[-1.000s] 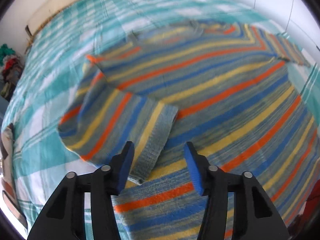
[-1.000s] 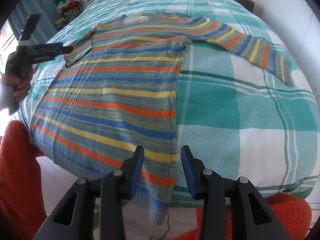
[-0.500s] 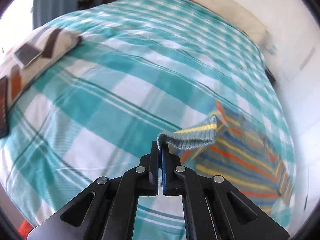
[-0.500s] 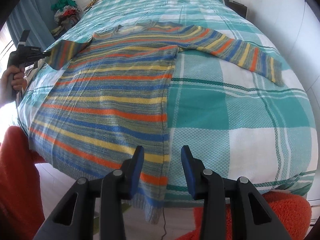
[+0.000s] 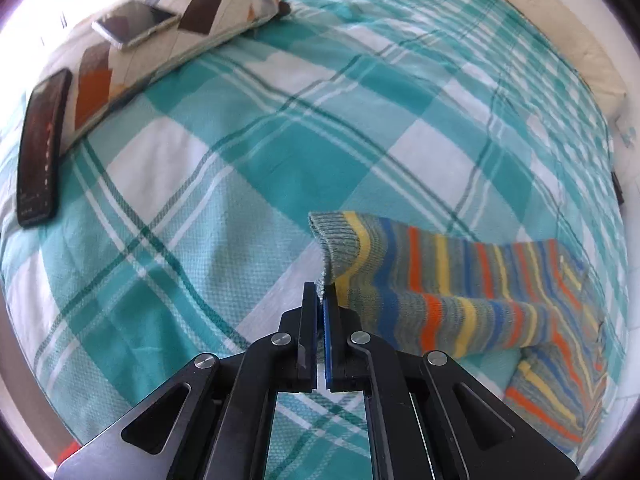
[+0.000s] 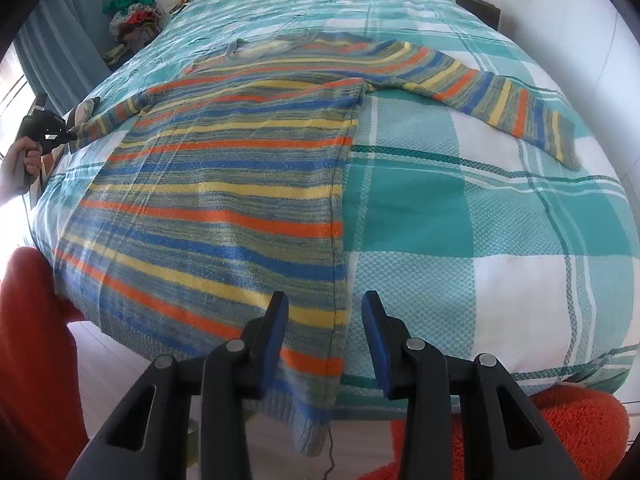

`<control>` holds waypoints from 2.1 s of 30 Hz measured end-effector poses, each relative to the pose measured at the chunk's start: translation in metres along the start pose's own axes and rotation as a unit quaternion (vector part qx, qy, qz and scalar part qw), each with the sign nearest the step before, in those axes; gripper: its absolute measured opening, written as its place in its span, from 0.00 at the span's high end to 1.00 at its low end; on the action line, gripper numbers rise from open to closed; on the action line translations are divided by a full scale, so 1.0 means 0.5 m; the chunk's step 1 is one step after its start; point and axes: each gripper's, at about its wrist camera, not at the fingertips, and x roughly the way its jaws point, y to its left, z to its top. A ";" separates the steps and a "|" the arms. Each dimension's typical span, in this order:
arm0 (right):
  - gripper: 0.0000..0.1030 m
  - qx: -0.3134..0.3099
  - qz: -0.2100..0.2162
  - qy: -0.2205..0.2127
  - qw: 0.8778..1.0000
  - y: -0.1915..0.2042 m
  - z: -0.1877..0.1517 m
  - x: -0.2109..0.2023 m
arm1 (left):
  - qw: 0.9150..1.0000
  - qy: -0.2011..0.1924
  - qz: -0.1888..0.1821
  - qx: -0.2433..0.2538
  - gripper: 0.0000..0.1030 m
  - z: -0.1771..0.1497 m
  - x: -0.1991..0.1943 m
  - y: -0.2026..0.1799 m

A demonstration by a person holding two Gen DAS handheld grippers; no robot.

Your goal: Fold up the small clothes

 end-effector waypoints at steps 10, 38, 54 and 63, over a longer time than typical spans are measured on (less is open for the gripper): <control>0.52 0.015 0.001 -0.002 1.000 -0.020 -0.001 -0.004 | 0.998 -0.022 -0.004 0.064 0.37 0.042 -0.045 0.012; 0.47 -0.328 0.099 0.093 0.935 0.572 0.849 0.453 | 0.976 -0.109 -0.060 0.177 0.96 0.009 0.075 -0.053; 0.94 -0.440 -0.058 0.016 0.896 0.609 0.809 0.544 | 0.977 -0.144 -0.016 0.155 0.96 0.069 0.104 -0.073; 0.50 -0.307 0.021 -0.046 0.950 0.558 0.824 0.385 | 0.976 -0.186 -0.020 0.113 0.65 0.075 0.013 -0.003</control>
